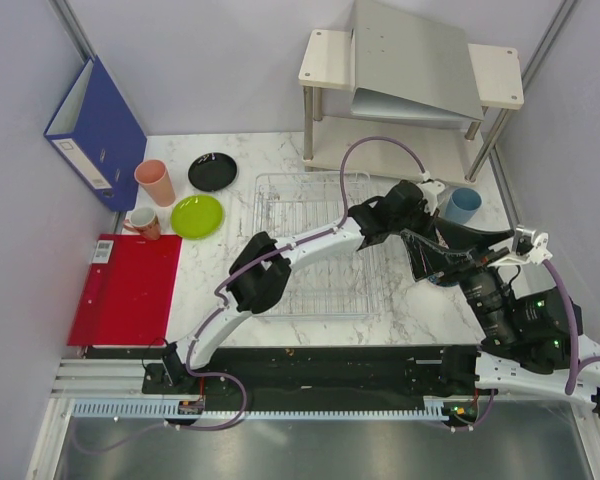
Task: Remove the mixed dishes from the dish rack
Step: Place the bowl at the center of the board.
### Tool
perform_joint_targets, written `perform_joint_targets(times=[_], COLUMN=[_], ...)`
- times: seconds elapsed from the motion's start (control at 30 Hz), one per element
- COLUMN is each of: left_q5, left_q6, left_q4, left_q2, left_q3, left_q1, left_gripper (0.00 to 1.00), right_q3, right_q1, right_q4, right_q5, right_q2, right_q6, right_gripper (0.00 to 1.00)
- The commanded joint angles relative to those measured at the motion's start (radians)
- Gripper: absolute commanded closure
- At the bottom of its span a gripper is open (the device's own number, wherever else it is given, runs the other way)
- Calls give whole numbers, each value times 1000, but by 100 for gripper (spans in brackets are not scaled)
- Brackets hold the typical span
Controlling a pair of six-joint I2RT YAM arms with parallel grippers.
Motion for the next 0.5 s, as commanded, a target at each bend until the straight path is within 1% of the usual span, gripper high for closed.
perform_joint_targets(times=[0.0, 0.27, 0.37, 0.4, 0.47], left_q5=[-18, -51, -57, -61, -66], left_q6=[-27, -27, -23, -25, -23], left_q4=[72, 72, 72, 72, 73], left_q2=[28, 65, 73, 74, 74], left_q3=[84, 99, 110, 112, 115], left_q1=[-10, -17, -21, -21, -21], left_gripper=[98, 97, 85, 76, 65], right_q3=[-11, -33, -40, -42, -45], right_q1=[4, 5, 4, 5, 4], right_q4=[27, 30, 32, 32, 32], right_q5=[-7, -13, -14, -16, -16], right_q2=[-19, -17, -19, -22, -23], right_q6=[-6, -10, -10, -9, -10], right_gripper=[2, 2, 2, 2, 2])
